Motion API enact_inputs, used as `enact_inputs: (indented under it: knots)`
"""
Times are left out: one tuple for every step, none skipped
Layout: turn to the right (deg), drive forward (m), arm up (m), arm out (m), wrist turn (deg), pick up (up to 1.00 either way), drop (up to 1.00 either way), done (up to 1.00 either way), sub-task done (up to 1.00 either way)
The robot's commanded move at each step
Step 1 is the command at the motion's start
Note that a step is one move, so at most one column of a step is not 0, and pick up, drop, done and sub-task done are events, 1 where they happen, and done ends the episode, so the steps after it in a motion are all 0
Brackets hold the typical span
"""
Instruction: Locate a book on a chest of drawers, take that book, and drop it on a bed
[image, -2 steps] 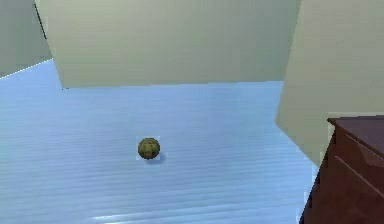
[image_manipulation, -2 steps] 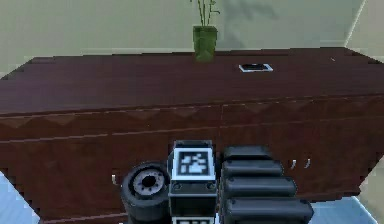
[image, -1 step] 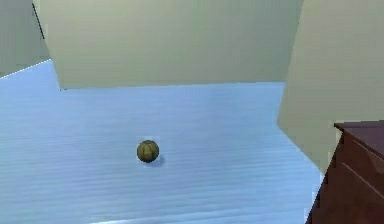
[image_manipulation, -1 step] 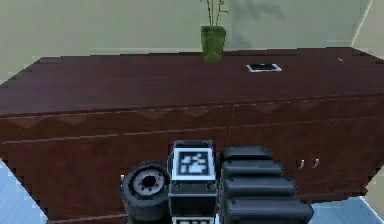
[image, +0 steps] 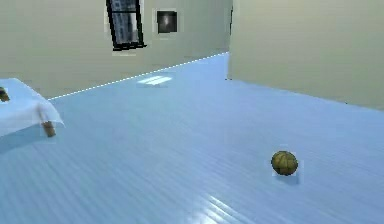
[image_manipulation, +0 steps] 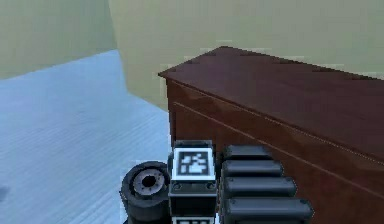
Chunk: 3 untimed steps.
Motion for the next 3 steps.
enact_inputs:
  knots:
    - [-39.0,0.00,0.00,0.00,0.0,0.00,0.00,0.00,0.00]
    - [0.0,1.00,0.00,0.00,0.0,0.00,0.00,0.00,0.00]
    - [-39.0,0.00,0.00,0.00,0.0,0.00,0.00,0.00,0.00]
